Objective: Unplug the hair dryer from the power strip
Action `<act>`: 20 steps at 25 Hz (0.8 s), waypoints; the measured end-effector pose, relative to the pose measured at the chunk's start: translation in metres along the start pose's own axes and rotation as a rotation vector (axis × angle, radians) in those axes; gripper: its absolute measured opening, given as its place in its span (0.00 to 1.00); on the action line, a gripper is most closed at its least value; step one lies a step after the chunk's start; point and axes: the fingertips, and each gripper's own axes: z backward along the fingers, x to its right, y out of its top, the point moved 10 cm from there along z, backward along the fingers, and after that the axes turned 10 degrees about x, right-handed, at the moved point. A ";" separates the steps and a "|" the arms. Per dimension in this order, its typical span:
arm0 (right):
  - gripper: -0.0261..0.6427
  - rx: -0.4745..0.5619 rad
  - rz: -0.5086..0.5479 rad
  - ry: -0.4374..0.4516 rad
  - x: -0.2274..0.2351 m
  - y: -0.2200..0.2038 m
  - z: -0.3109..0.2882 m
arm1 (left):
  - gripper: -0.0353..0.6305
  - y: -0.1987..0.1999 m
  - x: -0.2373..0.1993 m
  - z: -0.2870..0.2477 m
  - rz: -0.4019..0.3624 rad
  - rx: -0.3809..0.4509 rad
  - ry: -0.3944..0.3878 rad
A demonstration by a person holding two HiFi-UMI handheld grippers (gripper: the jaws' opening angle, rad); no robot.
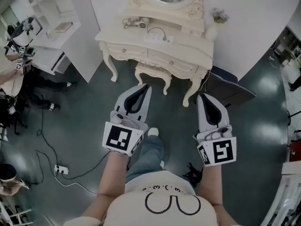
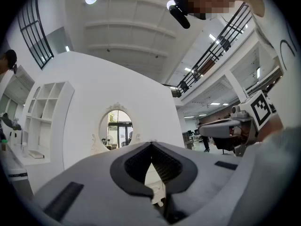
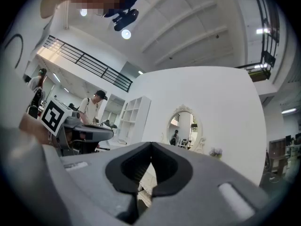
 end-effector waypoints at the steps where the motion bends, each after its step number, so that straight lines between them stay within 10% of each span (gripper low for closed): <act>1: 0.04 -0.003 0.004 -0.001 0.003 -0.004 -0.004 | 0.05 -0.004 -0.004 -0.005 -0.003 0.001 -0.003; 20: 0.05 -0.040 -0.020 0.065 0.089 -0.097 -0.198 | 0.05 -0.091 -0.143 -0.170 0.030 -0.014 0.008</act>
